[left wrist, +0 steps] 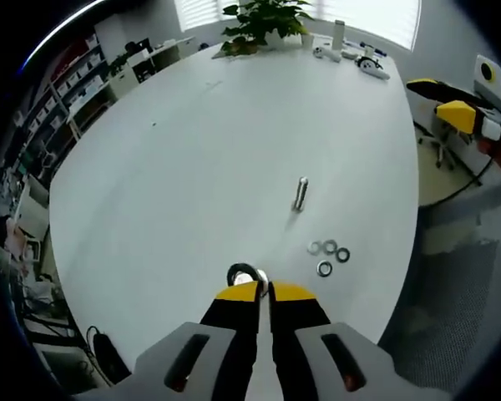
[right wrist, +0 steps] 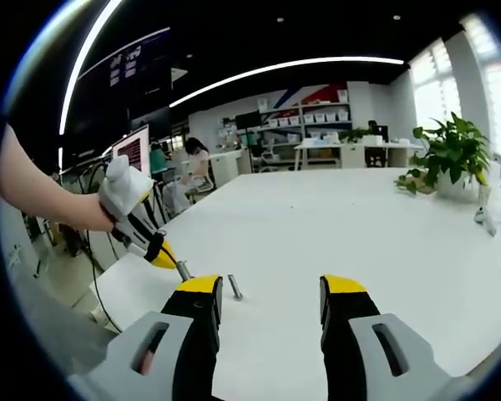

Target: Place the washer onto the threaded stud by aligning its center hole with the stud, sliding it down to the base, and recovering from edge contact or off-axis alignment until the washer reaches the visible bottom stop.

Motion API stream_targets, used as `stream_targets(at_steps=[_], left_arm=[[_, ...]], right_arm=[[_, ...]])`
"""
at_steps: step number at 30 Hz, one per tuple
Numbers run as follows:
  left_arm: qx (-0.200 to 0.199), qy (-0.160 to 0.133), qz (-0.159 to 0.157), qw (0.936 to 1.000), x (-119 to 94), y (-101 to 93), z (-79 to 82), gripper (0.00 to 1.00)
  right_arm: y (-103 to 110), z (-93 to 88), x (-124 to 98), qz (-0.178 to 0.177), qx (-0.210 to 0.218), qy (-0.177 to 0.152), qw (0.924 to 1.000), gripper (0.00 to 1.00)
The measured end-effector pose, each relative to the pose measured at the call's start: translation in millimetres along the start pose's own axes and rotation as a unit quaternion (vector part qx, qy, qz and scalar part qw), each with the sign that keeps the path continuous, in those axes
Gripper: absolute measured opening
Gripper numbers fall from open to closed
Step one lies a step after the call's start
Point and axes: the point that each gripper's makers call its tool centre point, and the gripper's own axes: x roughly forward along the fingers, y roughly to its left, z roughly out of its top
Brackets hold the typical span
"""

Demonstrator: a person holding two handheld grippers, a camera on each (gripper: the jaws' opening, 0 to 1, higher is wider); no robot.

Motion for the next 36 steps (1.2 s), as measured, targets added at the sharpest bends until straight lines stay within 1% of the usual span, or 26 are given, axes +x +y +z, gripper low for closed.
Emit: stream_targets(at_steps=[3, 6, 8, 9, 10, 11, 13, 15, 17, 19, 21, 23, 25, 28, 30, 31, 32, 36], left_arm=[[0.005, -0.01, 0.007, 0.9999, -1, -0.3, 4.8, 0.01], [0.006, -0.022, 0.023, 0.9995, -1, 4.8, 9.8, 0.01], [0.004, -0.031, 0.021, 0.9993, -1, 4.1, 13.9, 0.01], [0.001, -0.028, 0.012, 0.9995, 1, 0.3, 14.2, 0.01], [0.004, -0.02, 0.009, 0.9998, 3, -1.6, 11.8, 0.01], [0.011, -0.02, 0.008, 0.9997, 5, -3.2, 11.7, 0.0], [0.011, -0.015, 0.008, 0.9998, 7, -4.4, 8.0, 0.0], [-0.001, -0.022, 0.009, 0.9997, 8, -1.2, 7.2, 0.0], [-0.005, -0.034, 0.017, 0.9993, 2, 1.9, 8.9, 0.0], [-0.009, -0.039, 0.02, 0.999, -1, 5.5, 8.6, 0.0], [-0.003, -0.045, 0.041, 0.9981, -6, 16.1, 8.6, 0.0], [-0.009, -0.046, 0.045, 0.9979, -6, 19.4, 8.4, 0.0], [-0.004, -0.044, 0.042, 0.9982, -3, 18.2, 9.5, 0.0], [0.044, -0.026, 0.044, 0.9977, 7, 16.7, 9.2, 0.0], [0.049, -0.014, 0.038, 0.998, 11, 12.5, 5.9, 0.0], [0.045, -0.02, 0.041, 0.9979, 12, 12.6, 9.4, 0.0], [0.05, -0.023, 0.043, 0.9975, 11, 15.3, 11.1, 0.0], [0.043, -0.023, 0.037, 0.9981, 11, 13.8, 11.1, 0.0]], right_arm=[[0, 0.0, 0, 0.0, 0.003, 0.0, 1.0, 0.49], [0, -1.5, 0, 0.002, 0.003, 0.002, 1.0, 0.49], [0, -1.2, 0, 0.002, 0.002, 0.002, 1.0, 0.49], [0, -1.0, 0, 0.002, 0.003, 0.001, 1.0, 0.49], [0, -1.2, 0, 0.002, 0.003, 0.002, 1.0, 0.49], [0, -1.8, 0, 0.001, 0.003, 0.003, 1.0, 0.49], [0, -2.4, 0, 0.001, 0.004, 0.004, 1.0, 0.49], [0, -2.3, 0, 0.001, 0.004, 0.004, 1.0, 0.49], [0, -2.4, 0, 0.001, 0.005, 0.003, 1.0, 0.49], [-1, -3.1, 0, 0.0, 0.006, 0.004, 1.0, 0.49], [-1, -3.0, 0, 0.0, 0.006, 0.004, 1.0, 0.49], [-1, -2.6, 1, 0.001, 0.007, 0.003, 1.0, 0.49], [0, -3.0, 1, 0.001, 0.004, 0.004, 1.0, 0.49], [1, -3.8, 0, 0.002, 0.003, 0.006, 1.0, 0.49], [-1, -4.2, 0, 0.0, 0.004, 0.007, 1.0, 0.49], [-2, -4.4, 0, -0.002, 0.005, 0.007, 1.0, 0.49], [-2, -4.5, -1, -0.003, 0.006, 0.007, 1.0, 0.49], [-5, -3.5, -1, -0.005, 0.009, 0.004, 0.9999, 0.49]])
